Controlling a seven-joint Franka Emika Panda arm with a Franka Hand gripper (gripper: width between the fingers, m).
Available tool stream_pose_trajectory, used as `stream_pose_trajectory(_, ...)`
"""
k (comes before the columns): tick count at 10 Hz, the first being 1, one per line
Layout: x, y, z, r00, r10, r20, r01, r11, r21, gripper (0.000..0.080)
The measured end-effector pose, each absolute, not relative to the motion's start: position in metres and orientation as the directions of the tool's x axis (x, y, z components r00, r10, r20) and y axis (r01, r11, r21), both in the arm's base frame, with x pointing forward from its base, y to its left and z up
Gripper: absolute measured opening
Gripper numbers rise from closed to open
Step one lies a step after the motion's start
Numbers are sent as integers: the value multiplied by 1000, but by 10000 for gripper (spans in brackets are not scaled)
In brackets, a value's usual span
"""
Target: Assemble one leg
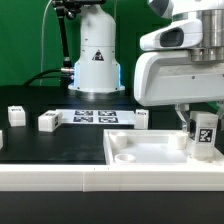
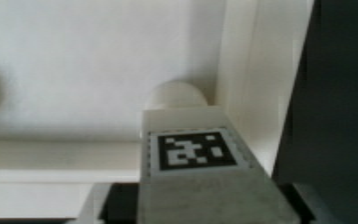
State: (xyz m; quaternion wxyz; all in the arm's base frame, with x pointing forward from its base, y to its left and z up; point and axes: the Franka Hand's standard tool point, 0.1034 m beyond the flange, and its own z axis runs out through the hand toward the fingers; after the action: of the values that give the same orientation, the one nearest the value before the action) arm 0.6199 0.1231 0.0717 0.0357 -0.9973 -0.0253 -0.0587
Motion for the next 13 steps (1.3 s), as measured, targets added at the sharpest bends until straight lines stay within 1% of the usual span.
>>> stream_pose_trajectory(1,620,122,72,992,36,119,45,-997,-71,294)
stream_pose_trajectory(2,621,120,71,991,-73,113,-62,-994,-93,294)
stream_pose_trajectory(3,621,121,71,970,-223,102,-211,-971,-112,294)
stream_pose_trajectory(5,621,121,70,904,-416,94,-403,-905,-134,294)
stream_pose_trajectory(7,621,122,69,757,-649,76,-634,-758,-154,294)
stream_pose_trajectory(8,622,122,69,647,-759,69,-743,-649,-164,294)
stream_pose_trajectory(11,621,120,69,422,-906,28,-888,-420,-186,294)
stream_pose_trajectory(12,621,121,69,380,-925,15,-907,-376,-188,294)
stream_pose_trajectory(13,621,121,69,368,-930,12,-912,-363,-189,305)
